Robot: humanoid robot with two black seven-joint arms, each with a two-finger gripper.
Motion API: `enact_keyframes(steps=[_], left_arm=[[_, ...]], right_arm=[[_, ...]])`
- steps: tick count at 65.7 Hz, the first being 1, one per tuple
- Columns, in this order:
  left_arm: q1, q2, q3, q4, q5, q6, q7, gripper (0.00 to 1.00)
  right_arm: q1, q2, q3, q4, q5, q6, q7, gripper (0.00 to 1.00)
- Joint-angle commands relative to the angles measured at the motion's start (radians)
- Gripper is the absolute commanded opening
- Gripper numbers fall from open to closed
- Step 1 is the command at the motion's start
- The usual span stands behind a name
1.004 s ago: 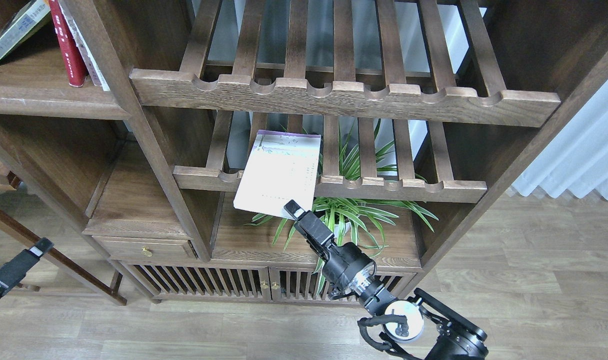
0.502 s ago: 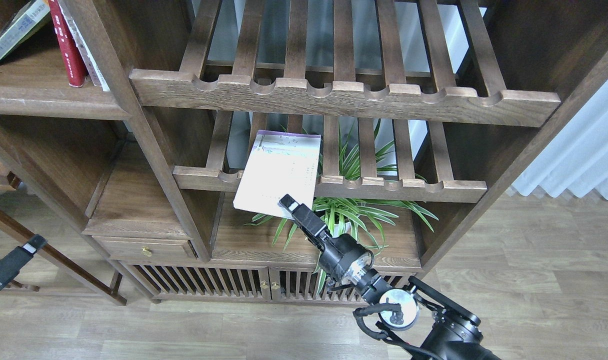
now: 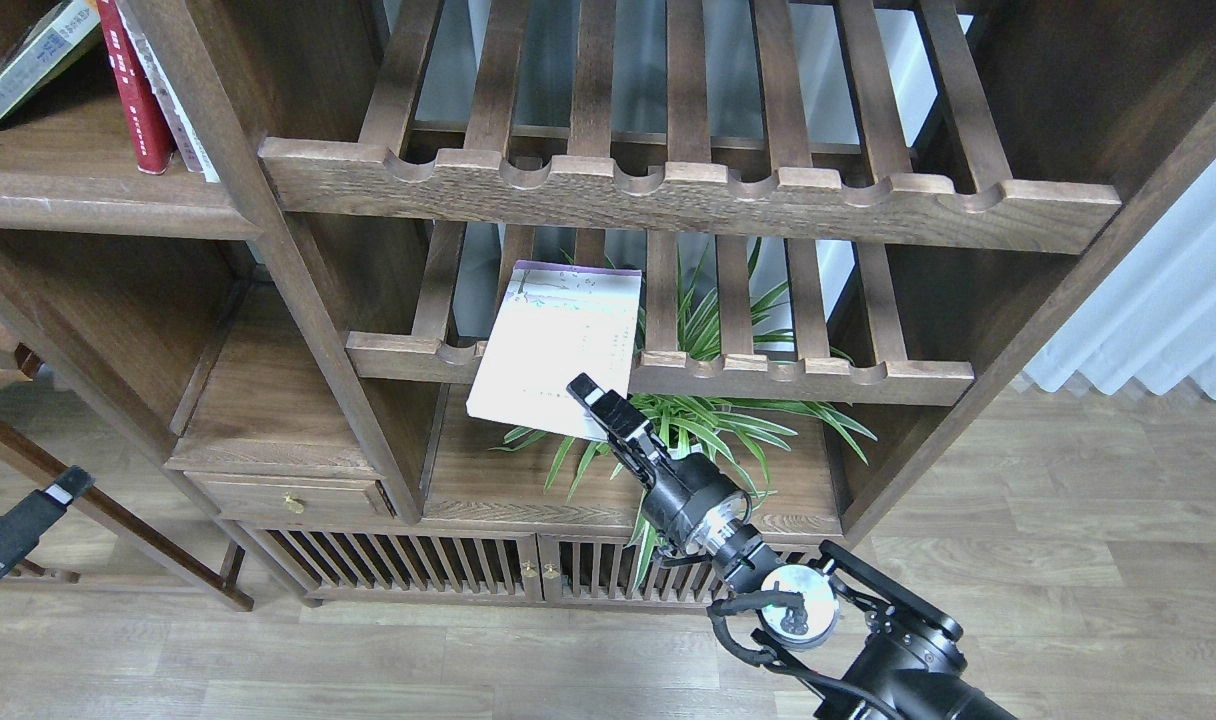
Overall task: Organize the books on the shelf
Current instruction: 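Reach the right gripper up to the white book on the middle shelf, then pull the white book off the middle shelf down toward the robot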
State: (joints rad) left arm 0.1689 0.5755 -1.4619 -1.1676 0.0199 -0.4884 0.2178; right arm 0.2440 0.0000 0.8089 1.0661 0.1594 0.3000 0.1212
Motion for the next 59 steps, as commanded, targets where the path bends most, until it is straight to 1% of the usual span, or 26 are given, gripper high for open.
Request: enact_keyframes(steps=[1,7,13,23,32,36,38,52,59], left_arm=[[0.000,-0.002,0.002,0.000,0.000,0.000,-0.006,1.00],[0.000,-0.005,0.002,0.000,0.000,0.000,-0.009,1.00],[0.000,-0.008,0.003,0.000,-0.001,0.000,-0.012,1.00],[0.001,-0.009,0.034,0.000,-0.067,0.000,-0.011,1.00],[-0.005,-0.009,0.123,-0.003,-0.181,0.000,-0.011,1.00],[-0.018,-0.008,0.167,-0.003,-0.225,0.000,-0.011,1.00],[-0.037,-0.006,0.215,-0.003,-0.256,0.000,-0.011,1.00],[-0.077,-0.008,0.341,-0.012,-0.302,0.000,-0.014,1.00],[-0.089,-0.009,0.388,-0.017,-0.316,0.000,-0.015,1.00]], right_arm=[[0.000,0.000,0.010,0.000,0.000,0.044,-0.005,0.05],[-0.011,0.000,0.010,0.009,0.000,0.062,-0.006,0.05],[-0.031,0.000,0.010,0.025,0.000,0.105,-0.012,0.05],[-0.110,0.000,0.018,0.071,0.000,0.156,-0.025,0.06],[-0.195,0.000,0.059,0.109,-0.011,0.189,-0.063,0.06],[-0.224,0.000,0.061,0.123,-0.018,0.189,-0.087,0.06],[-0.255,0.000,0.062,0.127,-0.034,0.189,-0.106,0.06],[-0.334,0.000,0.064,0.143,-0.067,0.189,-0.138,0.06],[-0.359,0.000,0.064,0.146,-0.069,0.189,-0.166,0.06]])
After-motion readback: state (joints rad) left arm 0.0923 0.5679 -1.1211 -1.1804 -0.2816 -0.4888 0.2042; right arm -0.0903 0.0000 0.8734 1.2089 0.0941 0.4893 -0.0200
